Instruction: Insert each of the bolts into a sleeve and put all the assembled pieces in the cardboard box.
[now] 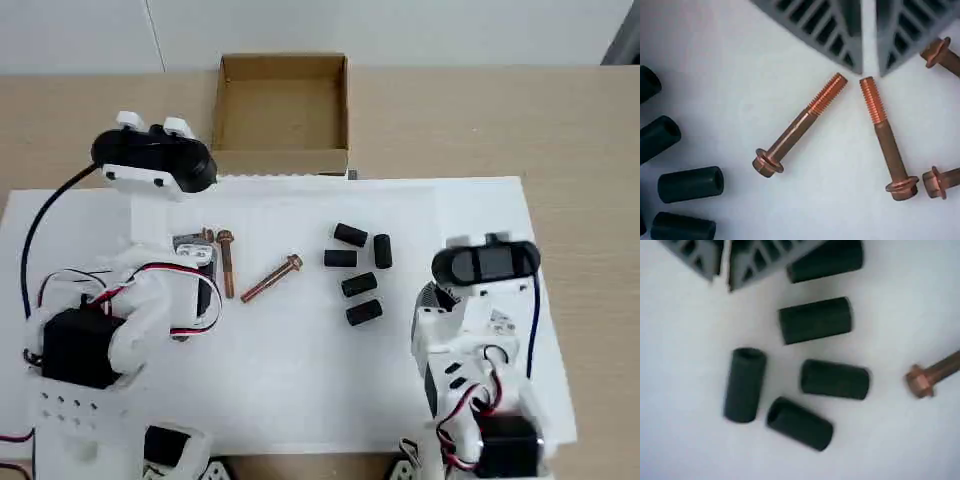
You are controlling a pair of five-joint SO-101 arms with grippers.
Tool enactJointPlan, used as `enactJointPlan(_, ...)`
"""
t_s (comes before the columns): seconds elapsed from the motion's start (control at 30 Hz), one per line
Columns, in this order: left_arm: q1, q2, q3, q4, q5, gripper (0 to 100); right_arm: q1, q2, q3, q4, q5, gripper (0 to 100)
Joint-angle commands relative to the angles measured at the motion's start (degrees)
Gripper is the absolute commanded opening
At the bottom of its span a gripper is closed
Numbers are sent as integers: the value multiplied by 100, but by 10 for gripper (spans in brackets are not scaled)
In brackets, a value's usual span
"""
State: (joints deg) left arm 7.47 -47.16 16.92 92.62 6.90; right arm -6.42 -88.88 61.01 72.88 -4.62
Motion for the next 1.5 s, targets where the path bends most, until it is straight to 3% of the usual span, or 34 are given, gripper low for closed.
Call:
enactJointPlan(0.0, 0, 26, -215, 18, 26, 10, -110, 1385, -1345, 374, -62, 7)
enactJointPlan(0.3, -9, 246, -180, 290, 26, 11, -101, 4180, -3446, 1112, -26, 7)
enactJointPlan(0.47, -809, 1327, -224, 369, -18, 12, -75, 5367, -4396, 1604, 624, 8)
enactJointPlan(0.53, -1116, 1899, -338, 413, -413, 15, -92, 5789, -4862, 1727, 818, 8)
enactJointPlan(0.63, -1424, 2549, -470, 378, -782, 26, -110, 6404, -5398, 1736, 826, 9)
enactJointPlan(0.87, -1670, 3288, -778, 387, -800, 35, -664, 7908, -6418, 1780, 738, 10)
enactJointPlan(1.1, -1662, 3349, -734, 369, -818, 102, -963, 9007, -7015, 1789, 563, 164)
enactJointPlan(1.47, -1653, 3349, -136, -325, -826, 103, -963, 10281, -7103, 1534, 633, 159)
